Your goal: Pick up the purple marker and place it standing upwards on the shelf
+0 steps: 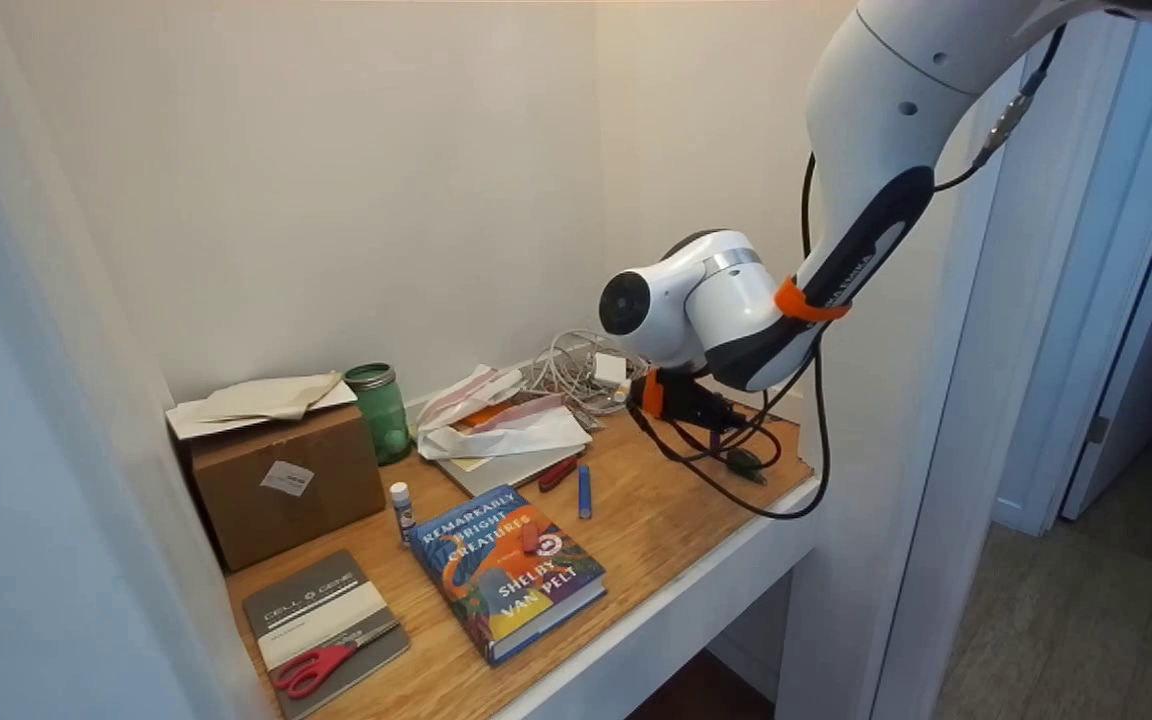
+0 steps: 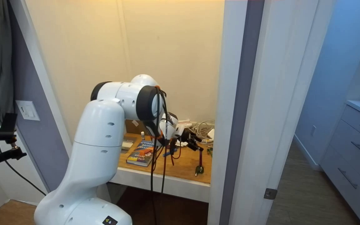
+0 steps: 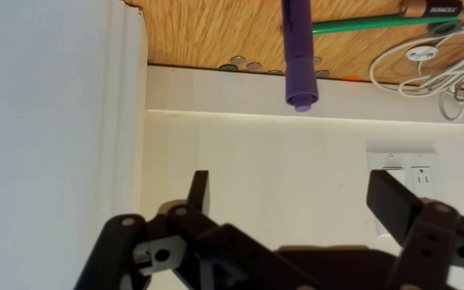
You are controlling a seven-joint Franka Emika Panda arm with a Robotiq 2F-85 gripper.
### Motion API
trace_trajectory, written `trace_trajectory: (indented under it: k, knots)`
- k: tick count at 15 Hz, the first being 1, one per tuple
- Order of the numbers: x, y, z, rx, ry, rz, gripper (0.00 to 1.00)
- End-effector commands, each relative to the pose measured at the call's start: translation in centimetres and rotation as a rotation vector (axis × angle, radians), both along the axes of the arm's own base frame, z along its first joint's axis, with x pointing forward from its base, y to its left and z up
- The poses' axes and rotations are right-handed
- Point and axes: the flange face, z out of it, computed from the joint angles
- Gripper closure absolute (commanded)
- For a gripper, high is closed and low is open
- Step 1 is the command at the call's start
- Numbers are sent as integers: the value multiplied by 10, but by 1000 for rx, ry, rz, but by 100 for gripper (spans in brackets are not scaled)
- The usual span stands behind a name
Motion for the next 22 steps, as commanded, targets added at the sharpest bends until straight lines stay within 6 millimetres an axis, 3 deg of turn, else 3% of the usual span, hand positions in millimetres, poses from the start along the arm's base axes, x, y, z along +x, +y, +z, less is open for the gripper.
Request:
trace_trajectory:
  k: [1, 8, 22]
  knots:
    - [-26, -6, 26, -4, 68, 110, 0]
    - [-56, -14, 57, 6, 243, 284, 0]
    - [-93, -25, 79, 136, 551, 533, 0]
